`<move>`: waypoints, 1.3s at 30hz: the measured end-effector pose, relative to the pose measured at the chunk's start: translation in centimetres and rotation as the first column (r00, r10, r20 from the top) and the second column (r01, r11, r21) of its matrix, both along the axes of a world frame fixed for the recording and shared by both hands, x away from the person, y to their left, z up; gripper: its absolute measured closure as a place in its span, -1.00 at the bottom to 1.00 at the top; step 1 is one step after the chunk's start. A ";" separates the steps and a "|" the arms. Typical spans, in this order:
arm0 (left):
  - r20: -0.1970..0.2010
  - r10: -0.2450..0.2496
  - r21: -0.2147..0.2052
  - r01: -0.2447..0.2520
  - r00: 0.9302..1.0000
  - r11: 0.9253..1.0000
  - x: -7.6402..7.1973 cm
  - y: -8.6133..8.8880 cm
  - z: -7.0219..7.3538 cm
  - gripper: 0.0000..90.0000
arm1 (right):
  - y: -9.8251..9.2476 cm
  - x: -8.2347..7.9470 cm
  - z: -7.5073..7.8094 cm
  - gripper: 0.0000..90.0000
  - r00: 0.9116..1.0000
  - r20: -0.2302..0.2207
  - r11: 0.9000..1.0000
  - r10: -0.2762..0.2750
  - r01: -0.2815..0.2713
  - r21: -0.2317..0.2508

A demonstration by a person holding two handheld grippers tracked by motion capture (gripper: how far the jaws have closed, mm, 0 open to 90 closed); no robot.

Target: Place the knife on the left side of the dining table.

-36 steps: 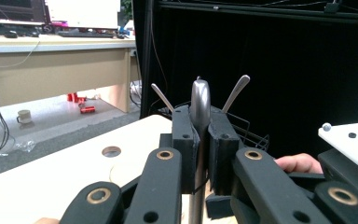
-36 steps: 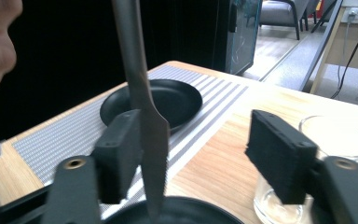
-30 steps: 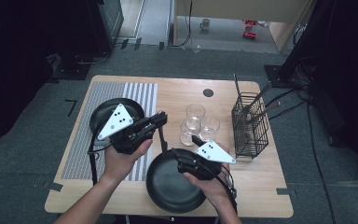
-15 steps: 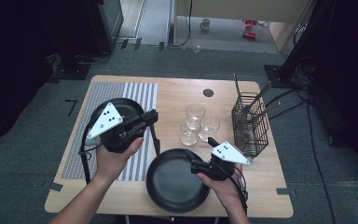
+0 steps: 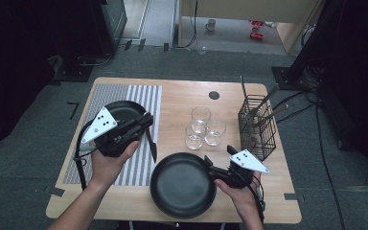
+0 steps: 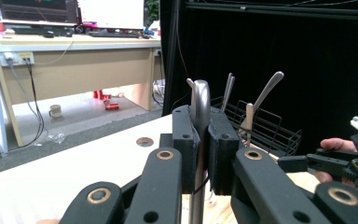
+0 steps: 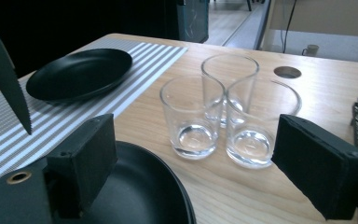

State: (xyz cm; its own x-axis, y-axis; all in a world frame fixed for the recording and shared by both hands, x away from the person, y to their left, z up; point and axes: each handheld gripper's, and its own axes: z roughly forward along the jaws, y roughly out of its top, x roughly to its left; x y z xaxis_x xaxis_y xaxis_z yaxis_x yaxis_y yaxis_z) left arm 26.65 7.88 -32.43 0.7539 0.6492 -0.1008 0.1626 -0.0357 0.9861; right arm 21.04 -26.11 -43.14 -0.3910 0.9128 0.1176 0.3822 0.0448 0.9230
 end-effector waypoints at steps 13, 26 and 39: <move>-0.014 0.048 0.011 -0.048 0.999 0.999 0.2 1.6 -1.4 0.89 | -2.5 -0.6 -2.2 -0.70 0.998 -0.047 0.998 -0.048 0.046 -0.039; -0.021 0.081 0.018 -0.081 0.996 0.997 0.5 2.6 -2.6 0.89 | -6.0 -1.3 -4.7 -0.70 0.987 -0.091 0.991 -0.133 0.130 -0.037; -0.030 0.093 0.032 -0.092 0.995 0.995 0.6 2.6 -3.6 0.89 | -9.4 -2.0 -7.2 -0.71 0.965 -0.162 0.978 -0.206 0.195 -0.080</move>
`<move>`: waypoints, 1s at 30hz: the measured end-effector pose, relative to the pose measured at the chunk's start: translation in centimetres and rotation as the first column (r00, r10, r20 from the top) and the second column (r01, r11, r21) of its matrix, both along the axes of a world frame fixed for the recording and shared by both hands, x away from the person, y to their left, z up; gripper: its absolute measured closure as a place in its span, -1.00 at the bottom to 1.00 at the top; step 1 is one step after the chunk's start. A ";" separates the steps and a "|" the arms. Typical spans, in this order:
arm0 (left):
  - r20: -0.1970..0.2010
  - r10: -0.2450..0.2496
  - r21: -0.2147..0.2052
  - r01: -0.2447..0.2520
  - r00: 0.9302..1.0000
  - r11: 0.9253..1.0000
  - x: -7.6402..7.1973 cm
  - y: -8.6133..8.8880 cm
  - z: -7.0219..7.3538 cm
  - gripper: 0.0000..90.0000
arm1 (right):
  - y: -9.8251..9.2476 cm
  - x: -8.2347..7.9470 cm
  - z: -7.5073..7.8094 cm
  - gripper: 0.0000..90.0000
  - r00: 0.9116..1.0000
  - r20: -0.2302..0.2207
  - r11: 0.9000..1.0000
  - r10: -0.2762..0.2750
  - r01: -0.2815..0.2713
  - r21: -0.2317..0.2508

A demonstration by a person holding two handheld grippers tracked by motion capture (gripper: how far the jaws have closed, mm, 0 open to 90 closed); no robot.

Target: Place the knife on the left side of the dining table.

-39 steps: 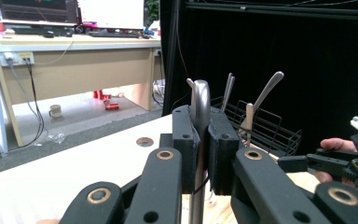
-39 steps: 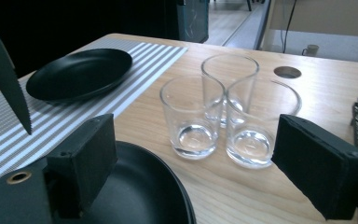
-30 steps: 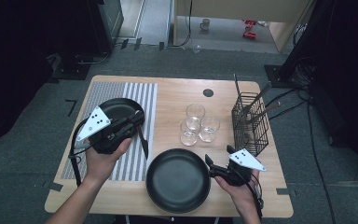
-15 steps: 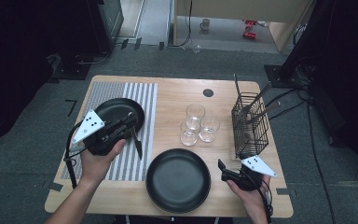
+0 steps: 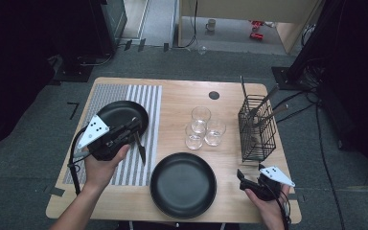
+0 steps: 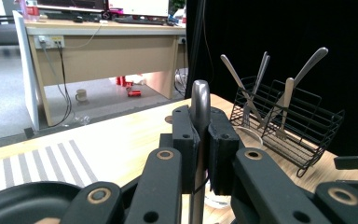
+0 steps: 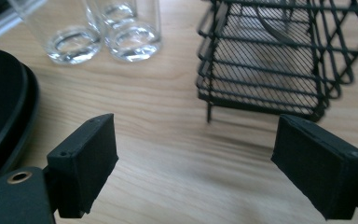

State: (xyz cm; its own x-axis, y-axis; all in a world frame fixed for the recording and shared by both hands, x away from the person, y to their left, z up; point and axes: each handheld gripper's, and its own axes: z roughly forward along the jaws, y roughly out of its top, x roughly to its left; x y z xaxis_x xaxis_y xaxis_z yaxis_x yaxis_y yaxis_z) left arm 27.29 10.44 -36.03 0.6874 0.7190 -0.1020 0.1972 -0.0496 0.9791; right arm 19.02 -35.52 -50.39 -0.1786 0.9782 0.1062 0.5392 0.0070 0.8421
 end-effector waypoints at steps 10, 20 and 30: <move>-0.003 0.010 -0.002 -0.010 1.000 1.000 0.1 0.1 -0.6 0.89 | -2.5 -0.8 -1.6 -0.71 0.996 -0.074 0.999 -0.047 0.045 -0.026; -0.011 0.011 0.002 -0.011 1.000 1.000 0.2 -0.3 -1.4 0.89 | -3.9 -1.4 -2.0 -0.71 0.989 -0.133 0.998 -0.061 0.058 -0.028; -0.015 0.017 -0.008 -0.017 1.000 1.000 0.2 -0.4 -1.9 0.89 | -3.5 -1.0 -2.2 -0.77 0.982 -0.174 0.993 -0.069 0.050 -0.109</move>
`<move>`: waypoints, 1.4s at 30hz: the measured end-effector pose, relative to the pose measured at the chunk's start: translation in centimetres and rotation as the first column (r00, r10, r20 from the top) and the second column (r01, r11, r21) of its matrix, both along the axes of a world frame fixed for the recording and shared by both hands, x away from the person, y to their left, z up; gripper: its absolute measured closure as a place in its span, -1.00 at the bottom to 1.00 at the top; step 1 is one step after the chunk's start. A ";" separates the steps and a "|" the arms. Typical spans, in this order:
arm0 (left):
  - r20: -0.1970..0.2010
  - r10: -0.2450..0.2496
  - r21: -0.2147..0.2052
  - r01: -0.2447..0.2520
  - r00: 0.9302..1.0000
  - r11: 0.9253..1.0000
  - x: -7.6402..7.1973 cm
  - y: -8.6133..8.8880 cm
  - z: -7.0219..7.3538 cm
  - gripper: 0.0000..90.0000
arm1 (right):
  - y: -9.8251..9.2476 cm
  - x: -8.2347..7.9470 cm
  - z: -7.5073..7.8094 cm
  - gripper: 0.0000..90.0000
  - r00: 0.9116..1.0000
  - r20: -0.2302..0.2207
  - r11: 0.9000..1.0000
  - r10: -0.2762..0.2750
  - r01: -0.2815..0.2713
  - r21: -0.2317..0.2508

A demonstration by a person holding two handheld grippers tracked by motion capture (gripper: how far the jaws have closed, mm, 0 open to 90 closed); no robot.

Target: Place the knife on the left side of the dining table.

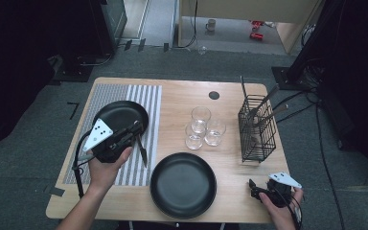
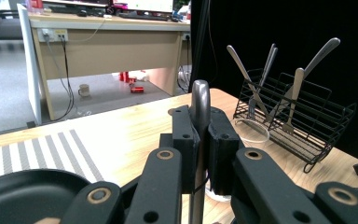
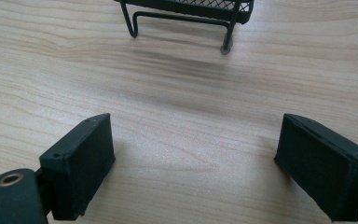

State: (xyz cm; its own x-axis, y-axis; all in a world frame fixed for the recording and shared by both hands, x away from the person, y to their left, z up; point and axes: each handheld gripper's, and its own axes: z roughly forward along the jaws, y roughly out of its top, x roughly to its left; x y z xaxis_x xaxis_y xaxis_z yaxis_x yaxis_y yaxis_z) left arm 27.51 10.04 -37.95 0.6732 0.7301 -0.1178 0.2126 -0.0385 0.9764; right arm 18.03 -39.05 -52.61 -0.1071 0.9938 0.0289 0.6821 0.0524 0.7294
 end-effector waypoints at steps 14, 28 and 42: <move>0.001 -0.011 -0.015 0.011 1.000 1.000 0.0 -0.5 -1.2 0.89 | 0.0 0.0 0.0 -0.77 1.000 0.000 1.000 -0.003 0.003 0.002; -0.007 0.019 -0.066 -0.019 1.000 0.998 -0.5 0.7 -1.6 0.89 | 0.0 0.0 0.0 -0.77 1.000 0.000 1.000 -0.009 0.009 0.002; 0.010 0.031 -0.087 -0.030 0.999 0.996 0.6 -0.6 -0.5 0.89 | 0.0 0.0 0.0 -0.76 1.000 0.001 1.000 -0.015 0.015 0.003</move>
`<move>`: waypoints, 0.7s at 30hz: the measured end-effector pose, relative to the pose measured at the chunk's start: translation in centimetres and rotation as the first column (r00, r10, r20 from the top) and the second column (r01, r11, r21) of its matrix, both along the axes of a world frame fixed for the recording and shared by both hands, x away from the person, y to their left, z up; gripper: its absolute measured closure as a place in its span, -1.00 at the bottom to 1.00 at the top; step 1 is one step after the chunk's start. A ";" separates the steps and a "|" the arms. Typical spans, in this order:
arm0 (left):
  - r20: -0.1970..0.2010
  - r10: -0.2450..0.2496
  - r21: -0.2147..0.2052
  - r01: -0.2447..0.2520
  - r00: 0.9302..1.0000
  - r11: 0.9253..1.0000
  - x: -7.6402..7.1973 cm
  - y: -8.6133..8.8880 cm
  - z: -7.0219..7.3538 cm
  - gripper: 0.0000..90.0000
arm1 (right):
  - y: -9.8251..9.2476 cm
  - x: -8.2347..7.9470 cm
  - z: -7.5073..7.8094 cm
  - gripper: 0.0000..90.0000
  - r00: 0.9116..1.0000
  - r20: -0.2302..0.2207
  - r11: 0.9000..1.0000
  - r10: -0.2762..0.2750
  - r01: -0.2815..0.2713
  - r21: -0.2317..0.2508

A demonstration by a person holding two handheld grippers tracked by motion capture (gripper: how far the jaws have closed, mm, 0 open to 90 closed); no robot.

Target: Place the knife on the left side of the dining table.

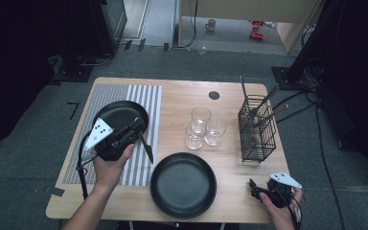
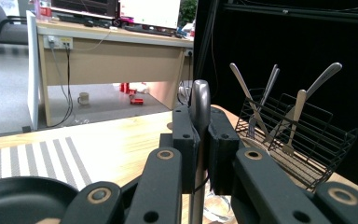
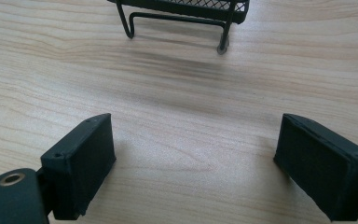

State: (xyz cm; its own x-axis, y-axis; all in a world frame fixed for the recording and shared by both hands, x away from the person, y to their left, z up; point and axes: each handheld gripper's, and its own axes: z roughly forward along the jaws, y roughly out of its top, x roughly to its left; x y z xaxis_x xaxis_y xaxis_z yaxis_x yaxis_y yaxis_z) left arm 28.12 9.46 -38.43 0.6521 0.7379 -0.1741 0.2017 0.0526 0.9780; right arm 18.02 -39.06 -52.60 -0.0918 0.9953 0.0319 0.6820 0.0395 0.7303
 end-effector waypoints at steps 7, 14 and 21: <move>-0.008 0.000 0.003 0.000 1.000 1.000 0.1 -0.1 -0.4 0.89 | 0.0 0.0 0.0 -0.76 1.000 0.001 1.000 0.000 0.000 -0.001; -0.020 0.011 0.015 -0.011 1.000 1.000 0.0 0.5 -1.1 0.89 | 0.0 0.0 0.0 -0.76 1.000 0.001 1.000 0.001 -0.001 -0.001; -0.027 0.008 -0.002 -0.008 1.000 1.000 -0.1 1.5 -1.3 0.89 | 0.0 0.0 0.0 -0.76 1.000 0.002 1.000 0.001 -0.001 -0.002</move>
